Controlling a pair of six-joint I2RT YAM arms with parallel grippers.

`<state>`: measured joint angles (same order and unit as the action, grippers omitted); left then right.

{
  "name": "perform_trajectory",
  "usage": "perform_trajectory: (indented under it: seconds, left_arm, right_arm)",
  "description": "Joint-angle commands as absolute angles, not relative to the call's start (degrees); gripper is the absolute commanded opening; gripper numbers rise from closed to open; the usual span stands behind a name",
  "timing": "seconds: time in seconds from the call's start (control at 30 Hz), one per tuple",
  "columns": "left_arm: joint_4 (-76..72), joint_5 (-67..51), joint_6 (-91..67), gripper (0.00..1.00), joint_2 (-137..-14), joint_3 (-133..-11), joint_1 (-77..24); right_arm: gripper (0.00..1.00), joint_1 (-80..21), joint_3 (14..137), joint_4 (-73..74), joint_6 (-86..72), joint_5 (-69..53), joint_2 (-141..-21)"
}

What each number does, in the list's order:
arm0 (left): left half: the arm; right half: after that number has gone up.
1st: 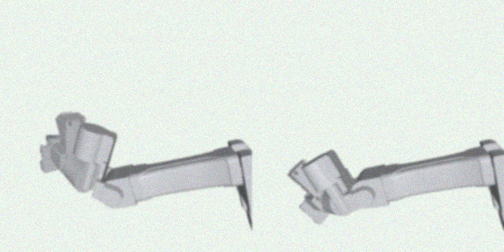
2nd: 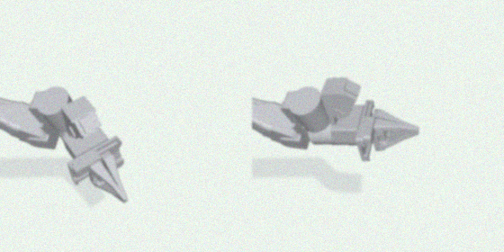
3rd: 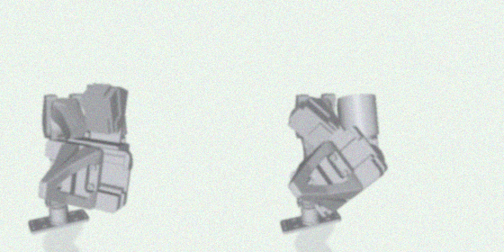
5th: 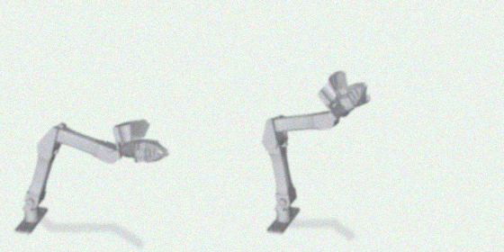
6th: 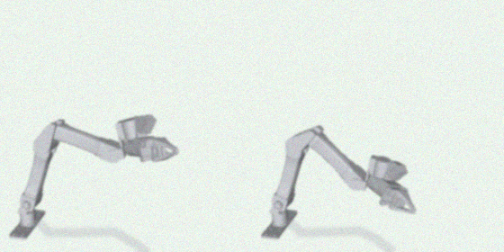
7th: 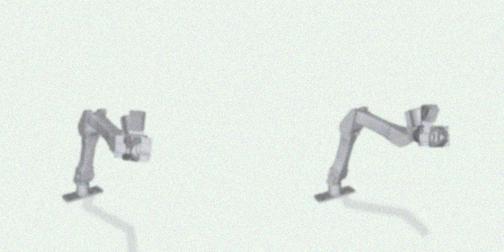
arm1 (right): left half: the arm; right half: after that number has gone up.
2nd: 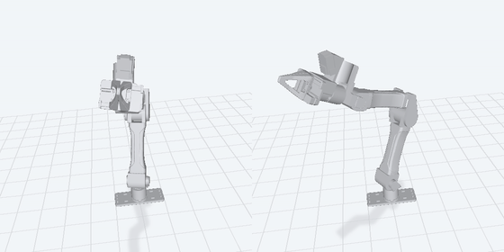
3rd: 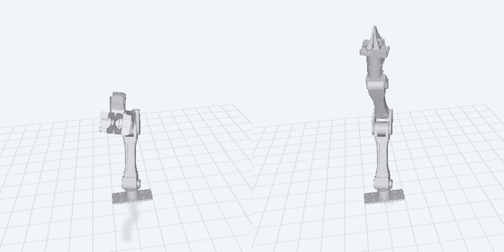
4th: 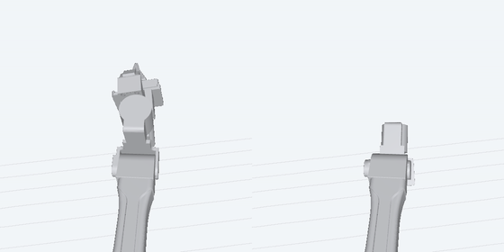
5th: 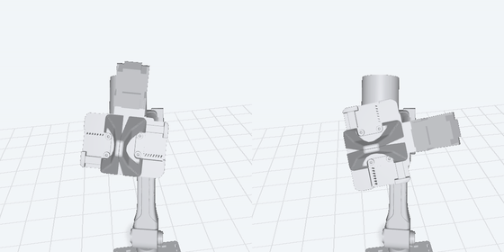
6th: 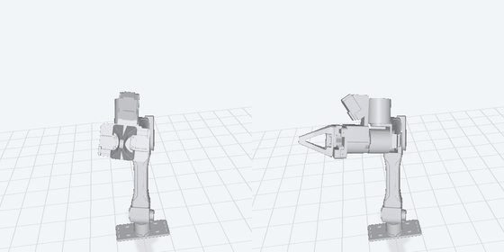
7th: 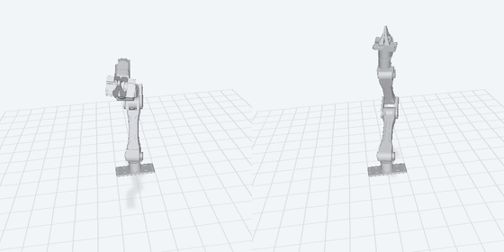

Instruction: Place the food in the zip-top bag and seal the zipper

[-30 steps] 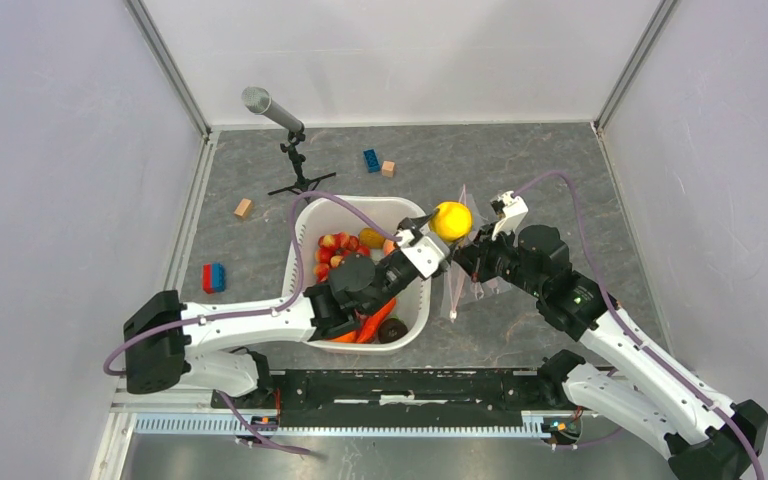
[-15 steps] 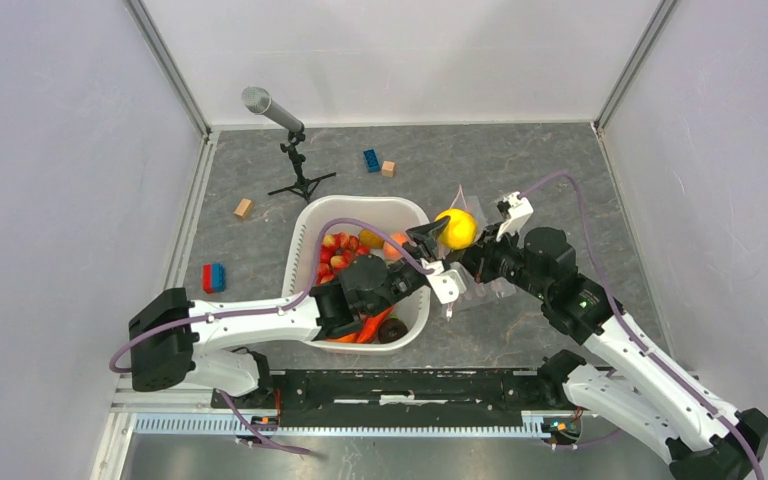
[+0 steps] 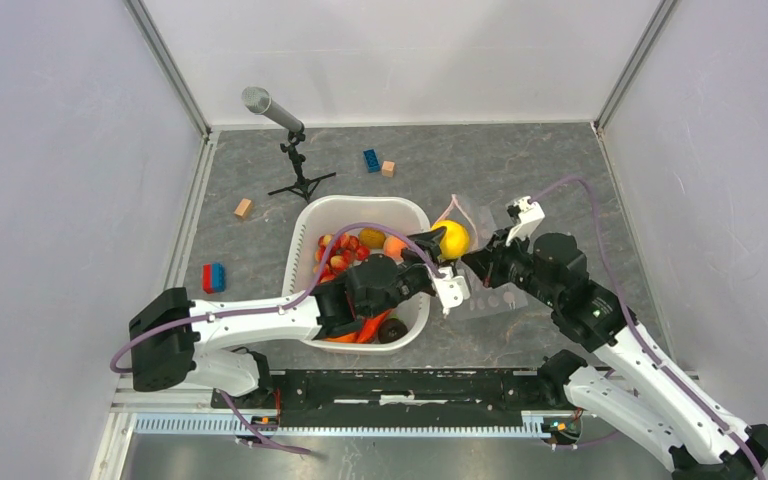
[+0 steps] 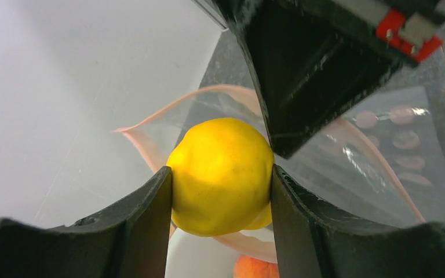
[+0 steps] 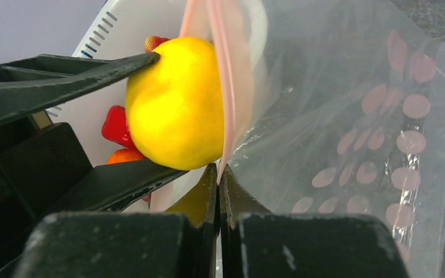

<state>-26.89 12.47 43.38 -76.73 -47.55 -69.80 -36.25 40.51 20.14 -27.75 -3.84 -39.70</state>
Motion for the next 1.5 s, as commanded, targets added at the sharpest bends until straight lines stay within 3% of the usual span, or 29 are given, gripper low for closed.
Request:
perform_trajectory:
  seconds: [0.0,0.2,0.33,0.5,0.77,1.03,1.3,1.47]
  left_arm:
    - [-20.75,8.92,41.79,0.42,-75.49,-48.62,-69.99]
    - [-7.49,6.88,34.8,0.58,-77.38,-56.3,-69.82]
    - [-4.66,7.32,29.16,0.83,-79.21,-60.77,-69.71]
    - [1.2,7.52,25.18,0.95,-81.28,-66.94,-69.35]
    - [-4.35,8.45,17.06,0.99,-74.59,-63.42,-68.13]
    - [-7.32,14.0,3.67,1.0,-66.34,-56.37,-63.54]
    - [-3.4,15.0,-10.45,1.0,-55.48,-44.34,-51.94]
    - [6.29,16.27,-15.82,1.0,-54.49,-43.59,-47.9]
  right_arm:
    - [0.0,-36.39,44.45,16.71,-28.11,-2.05,-37.03]
    - [0.0,-36.39,45.73,17.66,-28.13,-0.97,-36.67]
    - [0.0,-36.39,47.96,21.48,-27.36,1.62,-37.36]
    - [0.0,-36.39,53.54,31.83,-25.69,11.6,-39.1]
    - [0.0,-36.39,54.2,35.35,-26.03,20.13,-39.97]
    - [0.0,-36.39,52.33,31.68,-25.33,16.77,-42.64]
    - [0.0,-36.39,47.96,25.87,-25.64,13.08,-44.19]
    - [0.0,-36.38,46.29,23.51,-25.65,11.3,-45.37]
